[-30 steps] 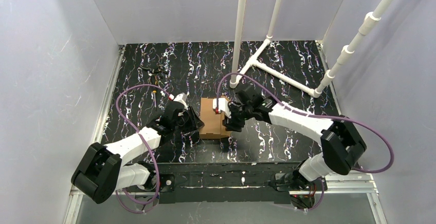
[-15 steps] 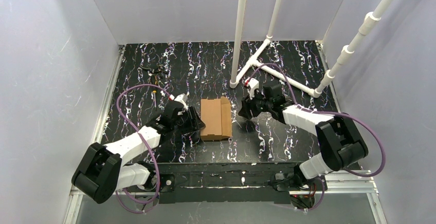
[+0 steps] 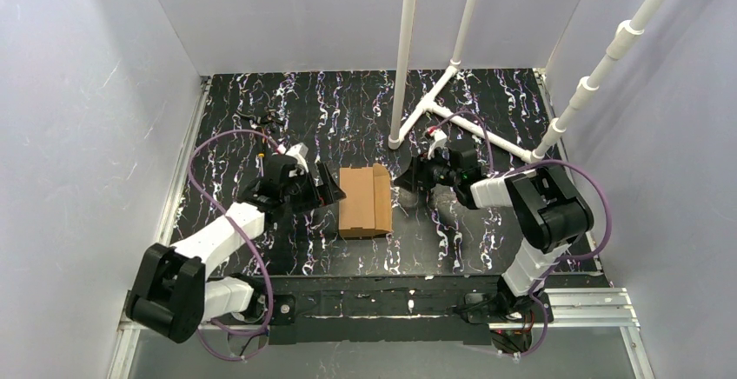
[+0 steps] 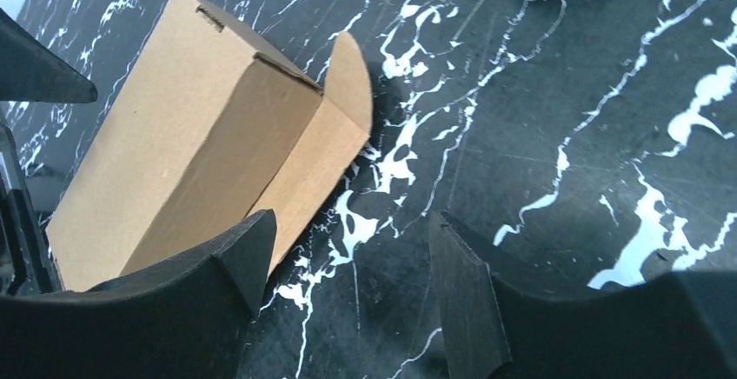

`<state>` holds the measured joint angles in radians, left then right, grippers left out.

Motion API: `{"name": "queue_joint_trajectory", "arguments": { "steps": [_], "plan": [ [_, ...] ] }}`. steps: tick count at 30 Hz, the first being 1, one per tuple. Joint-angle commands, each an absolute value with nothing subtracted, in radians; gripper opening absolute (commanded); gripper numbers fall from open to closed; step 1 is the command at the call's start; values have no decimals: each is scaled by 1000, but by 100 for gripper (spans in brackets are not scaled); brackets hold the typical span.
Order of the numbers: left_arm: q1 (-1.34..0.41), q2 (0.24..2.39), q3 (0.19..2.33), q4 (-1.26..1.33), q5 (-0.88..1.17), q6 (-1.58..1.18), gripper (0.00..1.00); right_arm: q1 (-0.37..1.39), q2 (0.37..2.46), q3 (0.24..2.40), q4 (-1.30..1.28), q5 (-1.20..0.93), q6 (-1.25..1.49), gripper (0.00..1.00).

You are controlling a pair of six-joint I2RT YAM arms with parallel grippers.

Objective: Fold the paper box

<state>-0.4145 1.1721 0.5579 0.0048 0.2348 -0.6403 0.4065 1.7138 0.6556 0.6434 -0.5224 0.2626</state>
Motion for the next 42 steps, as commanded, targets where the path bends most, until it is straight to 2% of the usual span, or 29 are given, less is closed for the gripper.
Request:
{"name": "queue_joint_trajectory", "arguments": {
  "steps": [1,5,10,18,23,42],
  "plan": [
    [-379,1269,637,52,343,-591,95,386,1745,638,825,-567,373,74],
    [-373,1413,718,57,426,-565,95,386,1802,667,861,-591,383,75],
    [-370,1517,788,19,420,-528,92,386,1871,678,955,-631,379,77],
    [-367,1653,912,-78,460,-424,71,384,1959,740,973,-607,404,78],
    [-358,1708,953,-91,511,-365,65,383,2000,777,975,-637,418,75],
    [-342,1776,1020,-119,681,-242,63,382,2082,860,1014,-761,431,63]
  ]
}}
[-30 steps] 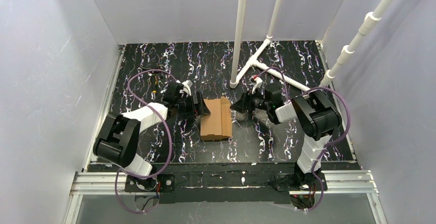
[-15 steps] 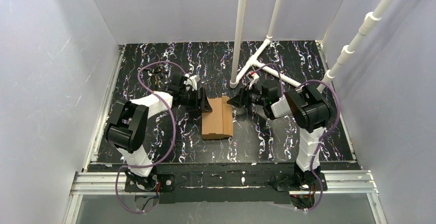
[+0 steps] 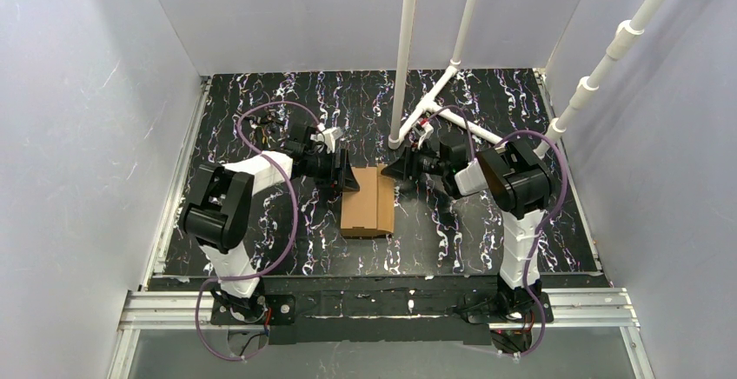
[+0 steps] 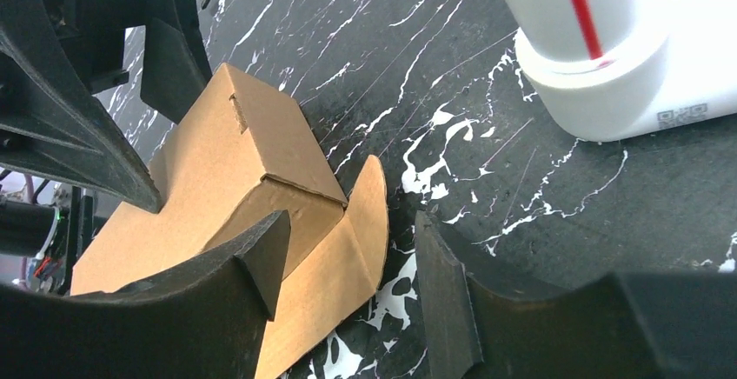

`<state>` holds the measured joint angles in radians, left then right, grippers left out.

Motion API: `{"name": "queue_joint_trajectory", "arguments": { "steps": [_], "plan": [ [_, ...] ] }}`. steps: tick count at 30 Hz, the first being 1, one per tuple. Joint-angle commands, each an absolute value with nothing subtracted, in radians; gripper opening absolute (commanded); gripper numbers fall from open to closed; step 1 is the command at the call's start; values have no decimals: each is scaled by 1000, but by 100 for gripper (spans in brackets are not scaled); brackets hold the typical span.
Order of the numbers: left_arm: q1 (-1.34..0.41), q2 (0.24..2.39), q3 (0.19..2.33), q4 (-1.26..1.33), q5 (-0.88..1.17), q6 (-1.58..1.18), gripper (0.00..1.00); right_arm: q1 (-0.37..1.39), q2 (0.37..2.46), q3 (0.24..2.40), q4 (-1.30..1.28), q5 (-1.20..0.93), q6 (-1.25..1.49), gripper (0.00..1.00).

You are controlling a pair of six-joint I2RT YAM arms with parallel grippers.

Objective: Fold the paper box

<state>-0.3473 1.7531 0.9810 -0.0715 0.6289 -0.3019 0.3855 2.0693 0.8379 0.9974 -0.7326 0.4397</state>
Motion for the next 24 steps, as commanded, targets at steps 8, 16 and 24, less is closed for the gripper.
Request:
{"name": "queue_joint_trajectory", "arguments": {
  "steps": [8,16,24],
  "plan": [
    [-333,1806,1054,-145,708,-211,63,354,2062,847,1023,-800,421,42],
    [-319,1821,1067,-158,721,-209,63,350,2001,837,972,-825,316,27],
    [-318,1830,1083,-178,750,-200,63,355,1993,861,903,-842,262,25]
  ]
}}
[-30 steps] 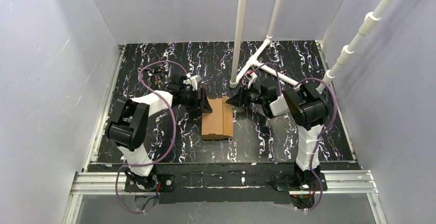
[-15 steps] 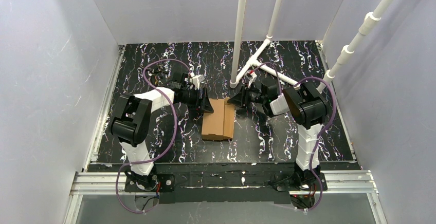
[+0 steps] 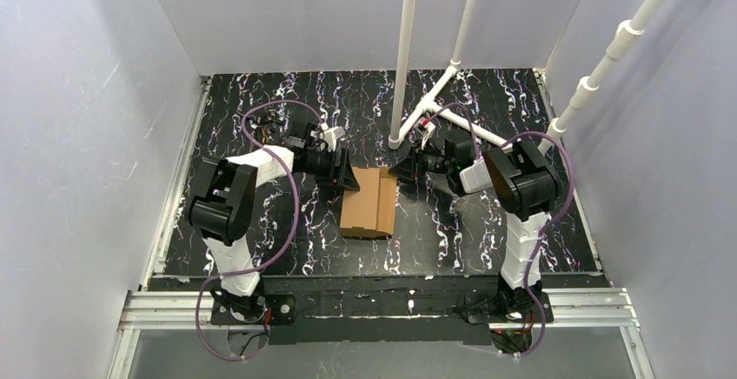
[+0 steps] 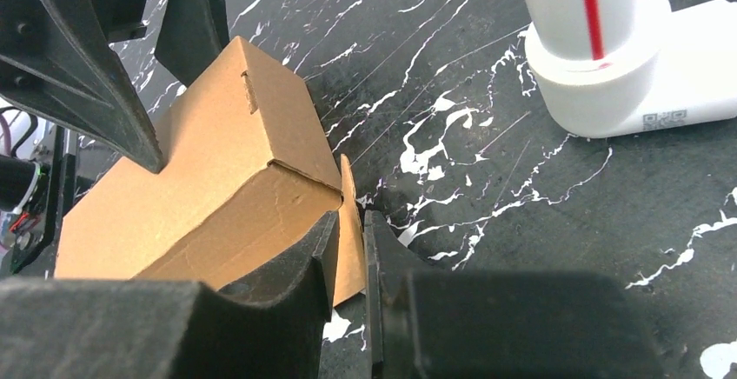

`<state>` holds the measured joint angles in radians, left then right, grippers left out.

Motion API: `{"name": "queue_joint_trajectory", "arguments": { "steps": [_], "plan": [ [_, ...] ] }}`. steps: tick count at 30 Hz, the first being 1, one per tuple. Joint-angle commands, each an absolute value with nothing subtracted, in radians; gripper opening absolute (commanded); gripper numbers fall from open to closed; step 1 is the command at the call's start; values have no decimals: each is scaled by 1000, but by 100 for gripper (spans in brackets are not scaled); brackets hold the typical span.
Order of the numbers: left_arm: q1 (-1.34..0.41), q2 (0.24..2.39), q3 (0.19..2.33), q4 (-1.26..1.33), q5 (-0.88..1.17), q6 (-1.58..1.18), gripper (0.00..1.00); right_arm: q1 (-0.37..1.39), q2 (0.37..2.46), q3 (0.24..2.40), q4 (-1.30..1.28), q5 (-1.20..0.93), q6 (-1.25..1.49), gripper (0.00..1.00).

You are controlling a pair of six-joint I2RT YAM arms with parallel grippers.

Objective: Fold the paper box

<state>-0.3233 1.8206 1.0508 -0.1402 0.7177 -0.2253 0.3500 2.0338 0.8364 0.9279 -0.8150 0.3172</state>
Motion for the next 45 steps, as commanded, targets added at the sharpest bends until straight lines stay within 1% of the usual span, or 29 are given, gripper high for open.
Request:
{"name": "queue_joint_trajectory", "arguments": {
  "steps": [1,5,8,10,14,18,20,21,25,29,32,36,39,42,45],
  "plan": [
    [-318,1830,1083,-179,750,-201,63,357,1991,862,895,-846,255,24],
    [-318,1831,1081,-176,755,-208,63,364,1978,866,854,-852,209,23],
    [-319,1834,1082,-178,756,-208,63,378,1949,873,791,-841,117,26],
    [-320,1836,1083,-181,756,-209,63,387,1929,876,763,-832,85,26],
    [-318,1837,1084,-183,758,-209,63,404,1900,872,733,-817,18,23],
    [-319,1835,1083,-188,755,-207,63,413,1884,869,712,-814,-28,18],
    [-319,1834,1084,-189,754,-206,63,420,1876,874,680,-812,-60,18],
    [-318,1835,1084,-189,756,-206,63,424,1875,879,662,-809,-73,19],
    [-318,1840,1086,-197,764,-199,63,445,1884,907,606,-790,-102,28],
    [-318,1844,1091,-211,767,-188,63,455,1899,930,571,-774,-112,29],
    [-318,1845,1092,-213,763,-186,63,456,1901,934,561,-773,-118,25],
    [-317,1847,1092,-213,753,-190,63,456,1892,934,535,-775,-149,11],
    [-315,1846,1088,-209,745,-198,63,456,1877,931,505,-775,-192,5],
    [-311,1848,1085,-210,740,-204,63,455,1857,916,494,-779,-219,2],
    [-309,1848,1083,-209,734,-211,63,454,1845,905,487,-775,-236,1]
  ]
}}
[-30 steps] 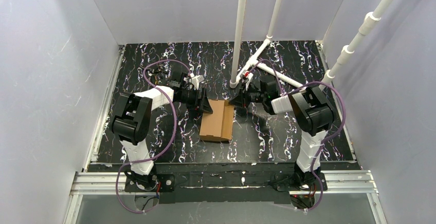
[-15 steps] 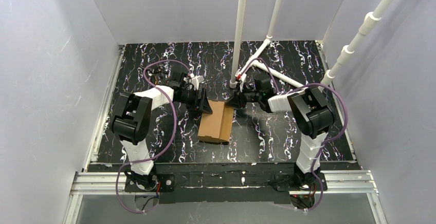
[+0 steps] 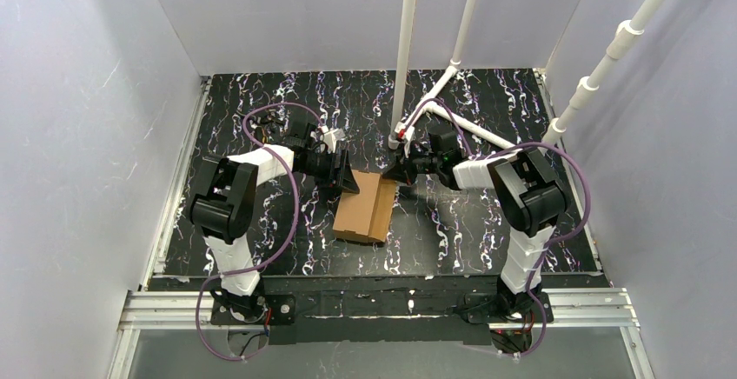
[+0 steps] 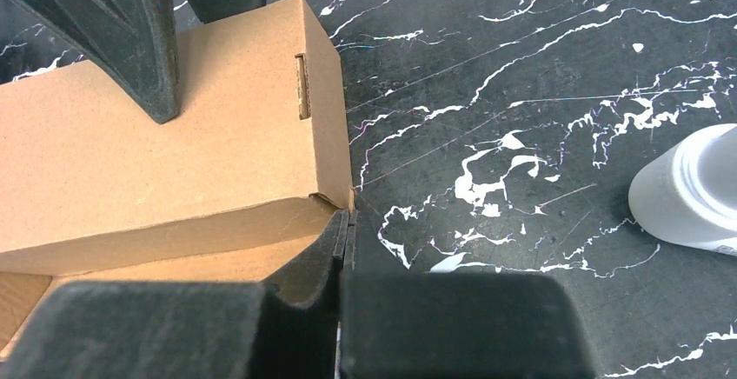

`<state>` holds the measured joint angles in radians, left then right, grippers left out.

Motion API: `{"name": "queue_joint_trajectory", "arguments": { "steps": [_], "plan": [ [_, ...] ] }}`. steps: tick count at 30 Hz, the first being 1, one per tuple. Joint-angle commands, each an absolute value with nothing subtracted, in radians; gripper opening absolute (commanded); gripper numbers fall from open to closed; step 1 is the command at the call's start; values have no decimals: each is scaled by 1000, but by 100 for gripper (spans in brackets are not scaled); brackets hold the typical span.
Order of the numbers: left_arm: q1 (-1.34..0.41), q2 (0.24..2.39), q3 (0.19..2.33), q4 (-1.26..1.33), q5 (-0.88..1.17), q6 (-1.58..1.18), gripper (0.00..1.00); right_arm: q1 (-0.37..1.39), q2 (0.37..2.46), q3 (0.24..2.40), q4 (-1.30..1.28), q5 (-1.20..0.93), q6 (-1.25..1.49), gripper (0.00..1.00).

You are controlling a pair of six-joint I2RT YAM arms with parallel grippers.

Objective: Fold the paper box

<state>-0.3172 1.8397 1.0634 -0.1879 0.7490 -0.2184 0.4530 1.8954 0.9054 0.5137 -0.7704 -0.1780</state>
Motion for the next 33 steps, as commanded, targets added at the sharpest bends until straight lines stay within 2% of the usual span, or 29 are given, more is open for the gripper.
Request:
{"name": "queue_joint_trajectory", "arguments": {
  "steps": [1,16,21,23,24,28,33],
  "plan": [
    [-310,1848,1081,-208,733,-215,62,452,1842,900,486,-774,-238,1],
    [-305,1837,1046,-185,721,-254,63,443,1859,886,437,-794,-237,1],
    [-305,1750,1027,-140,715,-268,73,443,1848,860,493,-763,-203,1],
    [-306,1713,1029,-143,692,-260,84,443,1848,860,499,-761,-191,1],
    [-309,1691,1030,-146,674,-254,86,443,1848,859,506,-761,-183,1],
    [-349,1600,1028,-183,522,-211,92,443,1845,859,517,-752,-166,1],
    [-539,1508,1029,-263,108,-134,94,443,1847,862,519,-749,-152,1]
  ]
}}
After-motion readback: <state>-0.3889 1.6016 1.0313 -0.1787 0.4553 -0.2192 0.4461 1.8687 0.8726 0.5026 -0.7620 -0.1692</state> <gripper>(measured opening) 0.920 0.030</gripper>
